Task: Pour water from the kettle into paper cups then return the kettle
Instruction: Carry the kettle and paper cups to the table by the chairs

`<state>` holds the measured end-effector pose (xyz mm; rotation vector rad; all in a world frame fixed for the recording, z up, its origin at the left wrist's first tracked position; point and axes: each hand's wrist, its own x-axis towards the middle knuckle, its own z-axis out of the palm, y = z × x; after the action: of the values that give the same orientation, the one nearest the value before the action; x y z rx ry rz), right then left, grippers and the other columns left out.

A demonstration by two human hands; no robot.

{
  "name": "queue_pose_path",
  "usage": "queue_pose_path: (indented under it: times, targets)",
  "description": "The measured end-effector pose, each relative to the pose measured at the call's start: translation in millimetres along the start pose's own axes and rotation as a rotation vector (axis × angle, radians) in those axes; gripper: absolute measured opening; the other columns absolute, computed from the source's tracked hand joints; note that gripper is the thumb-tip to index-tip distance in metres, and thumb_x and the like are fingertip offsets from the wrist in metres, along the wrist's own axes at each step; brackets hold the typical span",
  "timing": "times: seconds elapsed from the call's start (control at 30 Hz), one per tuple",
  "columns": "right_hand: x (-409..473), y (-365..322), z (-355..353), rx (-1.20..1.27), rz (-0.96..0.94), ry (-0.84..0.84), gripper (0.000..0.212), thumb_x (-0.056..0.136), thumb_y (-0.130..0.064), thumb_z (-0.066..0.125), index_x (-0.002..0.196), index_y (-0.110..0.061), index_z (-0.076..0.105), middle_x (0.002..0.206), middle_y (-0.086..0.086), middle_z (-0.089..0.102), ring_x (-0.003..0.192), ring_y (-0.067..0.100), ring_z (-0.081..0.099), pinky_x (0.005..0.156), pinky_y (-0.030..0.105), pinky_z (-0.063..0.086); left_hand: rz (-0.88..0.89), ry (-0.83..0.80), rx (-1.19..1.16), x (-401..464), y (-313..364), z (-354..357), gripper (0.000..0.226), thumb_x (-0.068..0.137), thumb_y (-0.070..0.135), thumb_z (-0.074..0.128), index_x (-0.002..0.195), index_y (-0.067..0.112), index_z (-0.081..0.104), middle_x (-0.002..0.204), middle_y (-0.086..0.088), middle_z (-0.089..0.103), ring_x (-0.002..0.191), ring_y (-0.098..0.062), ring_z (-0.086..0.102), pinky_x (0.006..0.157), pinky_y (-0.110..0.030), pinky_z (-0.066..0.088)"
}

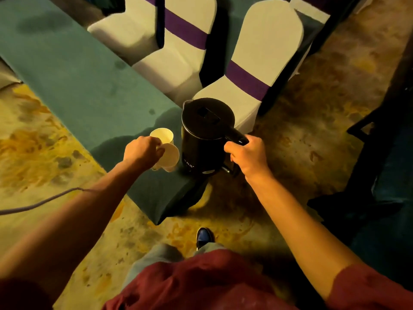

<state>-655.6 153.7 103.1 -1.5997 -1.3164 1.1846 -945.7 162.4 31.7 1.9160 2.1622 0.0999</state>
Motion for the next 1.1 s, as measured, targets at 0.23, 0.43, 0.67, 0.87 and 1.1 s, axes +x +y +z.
queue_pose_path:
  times: [0.23,0.43,0.67,0.87,1.1]
  targets:
    - [12.7,-4.5,44.4,0.006,0.095,0.074,0.009,0.054,-0.043,0.071,0.055,-0.034,0.069,0.046,-0.014,0.059,0.045,0.001,0.056,0.045,0.022,0.045,0.062,-0.066,0.019,27.9,-36.8,16.4,0.027,0.095,0.037,0.061,0.112,0.02,0.072,0.085,-0.006,0.073,0.064,-0.021,0.063,0.057,-0.029,0.051]
    - [1.3,-3.7,95.0,0.022,0.171,0.253,0.01,0.053,-0.045,0.071,0.061,-0.038,0.071,0.05,-0.013,0.063,0.046,0.001,0.059,0.046,0.022,0.047,0.186,-0.111,0.06,59.7,-78.2,17.3,0.029,0.096,0.038,0.059,0.116,0.021,0.071,0.091,-0.009,0.073,0.065,-0.021,0.055,0.058,-0.028,0.043]
    - [-15.6,1.4,156.0,0.015,0.215,0.423,0.005,0.058,-0.043,0.07,0.063,-0.044,0.072,0.057,-0.018,0.068,0.054,0.003,0.064,0.048,0.024,0.048,0.317,-0.203,0.048,68.9,-109.8,18.6,0.031,0.097,0.037,0.057,0.12,0.019,0.068,0.099,-0.012,0.073,0.077,-0.027,0.066,0.062,-0.03,0.047]
    - [-23.4,16.9,194.0,-0.014,0.216,0.481,0.009,0.075,-0.022,0.075,0.076,-0.03,0.07,0.062,-0.018,0.068,0.062,-0.013,0.064,0.049,0.003,0.042,0.354,-0.231,0.043,68.0,-125.3,29.2,0.032,0.097,0.037,0.056,0.121,0.018,0.067,0.102,-0.012,0.073,0.085,-0.031,0.071,0.069,-0.034,0.057]
    - [-27.8,39.5,189.8,-0.099,0.265,0.416,0.017,0.065,-0.045,0.066,0.074,-0.031,0.069,0.071,-0.01,0.07,0.069,0.01,0.069,0.065,0.027,0.056,0.339,-0.223,0.011,59.2,-132.9,33.8,0.041,0.093,0.045,0.06,0.127,0.022,0.062,0.106,-0.008,0.074,0.09,-0.029,0.071,0.073,-0.037,0.058]
